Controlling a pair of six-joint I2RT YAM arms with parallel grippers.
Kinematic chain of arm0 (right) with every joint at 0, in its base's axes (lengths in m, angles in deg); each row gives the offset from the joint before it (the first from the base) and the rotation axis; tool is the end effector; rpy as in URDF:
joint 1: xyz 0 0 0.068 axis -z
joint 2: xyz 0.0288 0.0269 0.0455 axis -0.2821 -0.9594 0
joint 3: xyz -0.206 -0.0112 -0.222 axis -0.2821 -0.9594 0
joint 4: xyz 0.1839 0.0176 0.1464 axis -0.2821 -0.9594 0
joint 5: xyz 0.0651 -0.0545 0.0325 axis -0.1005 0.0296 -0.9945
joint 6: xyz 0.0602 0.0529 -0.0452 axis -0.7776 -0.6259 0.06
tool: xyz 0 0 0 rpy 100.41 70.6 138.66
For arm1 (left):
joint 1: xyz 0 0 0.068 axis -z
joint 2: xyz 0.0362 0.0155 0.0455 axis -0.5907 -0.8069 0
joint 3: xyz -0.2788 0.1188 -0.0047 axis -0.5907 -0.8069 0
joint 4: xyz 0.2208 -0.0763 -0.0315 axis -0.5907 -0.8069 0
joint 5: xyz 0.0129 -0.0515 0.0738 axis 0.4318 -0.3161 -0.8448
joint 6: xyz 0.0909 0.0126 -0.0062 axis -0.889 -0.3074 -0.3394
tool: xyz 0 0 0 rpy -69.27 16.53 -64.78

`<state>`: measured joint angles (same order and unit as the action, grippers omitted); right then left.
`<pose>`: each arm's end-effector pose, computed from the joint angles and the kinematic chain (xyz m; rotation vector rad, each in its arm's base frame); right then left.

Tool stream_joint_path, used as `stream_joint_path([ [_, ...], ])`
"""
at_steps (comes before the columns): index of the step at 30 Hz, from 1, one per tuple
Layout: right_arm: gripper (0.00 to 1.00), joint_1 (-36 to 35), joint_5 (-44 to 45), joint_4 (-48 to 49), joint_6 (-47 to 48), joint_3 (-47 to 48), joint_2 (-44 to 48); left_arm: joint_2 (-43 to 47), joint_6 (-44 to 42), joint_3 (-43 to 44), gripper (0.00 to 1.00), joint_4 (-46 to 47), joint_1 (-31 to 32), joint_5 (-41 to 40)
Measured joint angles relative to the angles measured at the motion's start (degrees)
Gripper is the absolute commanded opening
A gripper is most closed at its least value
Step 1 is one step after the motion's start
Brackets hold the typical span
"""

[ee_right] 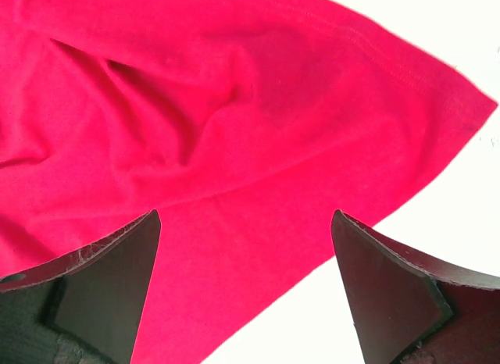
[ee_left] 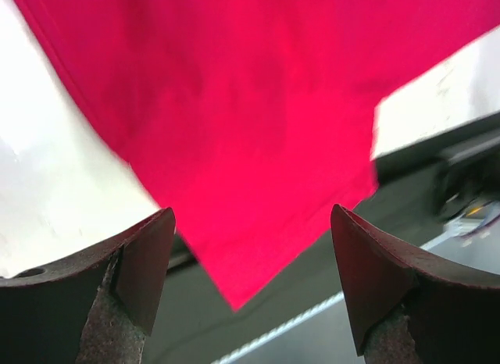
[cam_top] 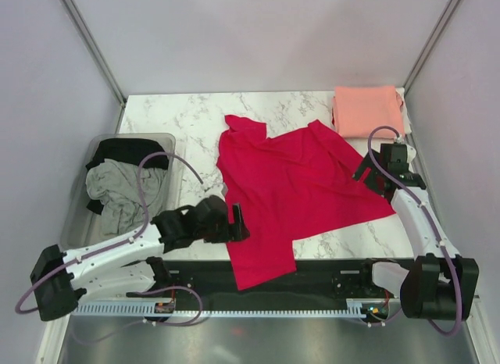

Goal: Fold and stack the t-shirts
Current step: Flatten the tshirt out

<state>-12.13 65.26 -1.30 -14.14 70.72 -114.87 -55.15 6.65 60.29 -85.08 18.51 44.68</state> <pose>0.2205 -0.0312 0.2474 0.7598 2.3290 -0.0353 0.1098 -0.1403 0.2264 -0.0121 2.5324 -0.7152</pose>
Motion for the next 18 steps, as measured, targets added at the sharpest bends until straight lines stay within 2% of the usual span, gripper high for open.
stream_joint_path([
  [4, 0.98, -0.11, -0.28, -0.31, -1.99, -1.75, 3.89, -4.09, 8.63, -0.94, 0.86, -4.87, 11.69, -2.12],
  [9, 0.98, 0.44, -0.74, -0.72, -3.52, -2.75, 5.40, -6.93, 17.84, -2.05, 0.85, -7.13, 21.57, -4.13],
  [14, 0.98, 2.78, -1.81, -1.31, -3.65, -5.35, 5.40, -13.05, 22.99, -2.08, 0.82, -7.13, 25.51, -4.87],
  [18, 0.98, 6.23, -3.37, -1.99, -3.37, -5.97, 5.46, -15.17, 24.81, -2.40, 0.74, -5.38, 26.40, -4.90],
])
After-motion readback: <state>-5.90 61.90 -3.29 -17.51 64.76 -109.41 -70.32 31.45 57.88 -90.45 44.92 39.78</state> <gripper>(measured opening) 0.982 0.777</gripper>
